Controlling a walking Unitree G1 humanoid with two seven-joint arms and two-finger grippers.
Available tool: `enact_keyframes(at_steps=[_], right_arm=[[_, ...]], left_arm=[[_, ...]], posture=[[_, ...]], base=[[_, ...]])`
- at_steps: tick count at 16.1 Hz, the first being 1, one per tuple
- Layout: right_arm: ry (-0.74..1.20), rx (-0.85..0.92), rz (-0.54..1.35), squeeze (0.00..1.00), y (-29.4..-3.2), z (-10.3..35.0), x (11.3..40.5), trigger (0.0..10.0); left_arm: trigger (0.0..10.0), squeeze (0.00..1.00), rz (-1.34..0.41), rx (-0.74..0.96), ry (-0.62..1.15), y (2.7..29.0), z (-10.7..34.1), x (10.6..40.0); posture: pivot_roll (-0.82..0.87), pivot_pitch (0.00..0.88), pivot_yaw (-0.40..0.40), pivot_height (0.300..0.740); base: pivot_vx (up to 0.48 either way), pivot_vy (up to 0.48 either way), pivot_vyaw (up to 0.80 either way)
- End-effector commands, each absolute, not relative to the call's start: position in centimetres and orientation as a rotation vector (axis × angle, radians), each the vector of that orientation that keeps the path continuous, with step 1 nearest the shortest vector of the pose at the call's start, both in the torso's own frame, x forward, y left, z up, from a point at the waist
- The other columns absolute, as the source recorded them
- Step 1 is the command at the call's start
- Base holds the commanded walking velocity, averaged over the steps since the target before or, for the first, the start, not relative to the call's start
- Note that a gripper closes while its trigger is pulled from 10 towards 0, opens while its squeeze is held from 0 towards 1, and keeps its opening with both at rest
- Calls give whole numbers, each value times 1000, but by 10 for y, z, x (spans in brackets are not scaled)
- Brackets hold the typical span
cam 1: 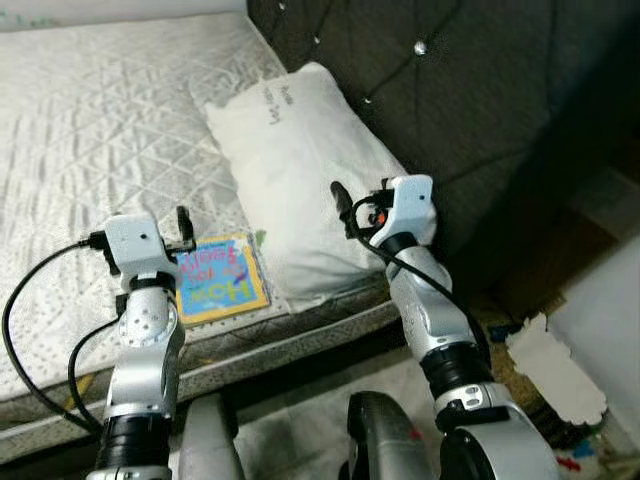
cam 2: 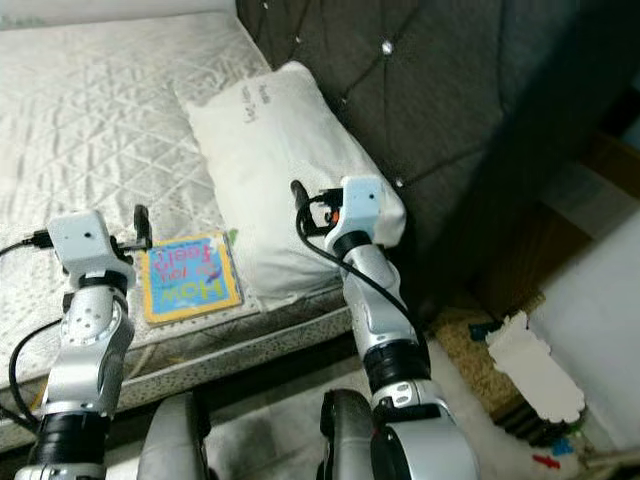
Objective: Clean up the room
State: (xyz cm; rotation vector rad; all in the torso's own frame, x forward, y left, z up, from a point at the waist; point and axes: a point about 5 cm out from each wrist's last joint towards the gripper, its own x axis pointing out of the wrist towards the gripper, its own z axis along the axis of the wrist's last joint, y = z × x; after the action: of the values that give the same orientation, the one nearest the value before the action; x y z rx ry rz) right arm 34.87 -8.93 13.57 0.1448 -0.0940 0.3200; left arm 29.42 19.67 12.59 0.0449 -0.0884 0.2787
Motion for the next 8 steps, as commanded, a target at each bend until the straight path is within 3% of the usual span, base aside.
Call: enact_keyframes(at_steps=[1, 8], right_arm=[[-119, 136, 330, 0, -88, 141, 350, 10000], [-120, 135, 318, 0, -90, 141, 351, 10000]], left_arm=[[10000, 0, 270, 35, -81, 196, 124, 295], [10000, 0, 254, 51, -85, 192, 126, 300]], posture=[[-22, 0, -53, 656], [-23, 0, -51, 740]], base=[[0, 0, 0], [0, 0, 0]])
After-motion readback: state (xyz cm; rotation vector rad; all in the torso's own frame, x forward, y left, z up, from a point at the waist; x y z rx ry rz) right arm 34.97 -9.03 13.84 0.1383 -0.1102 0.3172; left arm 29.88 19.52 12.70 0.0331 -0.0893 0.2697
